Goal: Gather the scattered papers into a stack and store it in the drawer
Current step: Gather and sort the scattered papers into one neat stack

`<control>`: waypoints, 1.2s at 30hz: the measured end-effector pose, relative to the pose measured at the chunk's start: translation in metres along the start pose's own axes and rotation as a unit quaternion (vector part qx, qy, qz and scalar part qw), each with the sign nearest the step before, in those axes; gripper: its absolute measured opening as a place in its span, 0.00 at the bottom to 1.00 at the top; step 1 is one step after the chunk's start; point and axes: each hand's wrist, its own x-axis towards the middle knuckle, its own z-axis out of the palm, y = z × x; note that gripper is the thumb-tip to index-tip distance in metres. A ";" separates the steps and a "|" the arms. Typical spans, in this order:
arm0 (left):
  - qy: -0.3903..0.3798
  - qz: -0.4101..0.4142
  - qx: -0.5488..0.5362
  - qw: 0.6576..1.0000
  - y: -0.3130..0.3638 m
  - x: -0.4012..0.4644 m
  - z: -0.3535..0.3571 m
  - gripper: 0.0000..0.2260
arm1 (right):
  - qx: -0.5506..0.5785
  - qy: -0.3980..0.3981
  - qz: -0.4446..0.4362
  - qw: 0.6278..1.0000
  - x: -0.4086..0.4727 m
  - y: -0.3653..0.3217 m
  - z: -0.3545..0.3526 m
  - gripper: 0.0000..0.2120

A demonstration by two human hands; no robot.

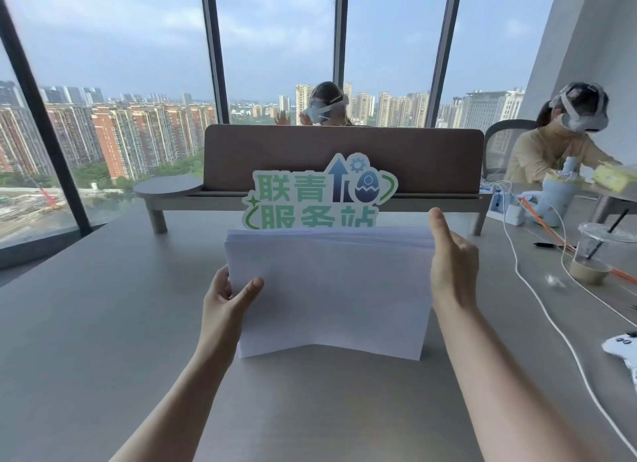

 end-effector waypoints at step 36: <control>0.105 -0.034 -0.004 0.994 0.056 0.030 0.033 0.16 | 0.062 -0.056 0.026 0.996 0.006 0.010 0.003 0.11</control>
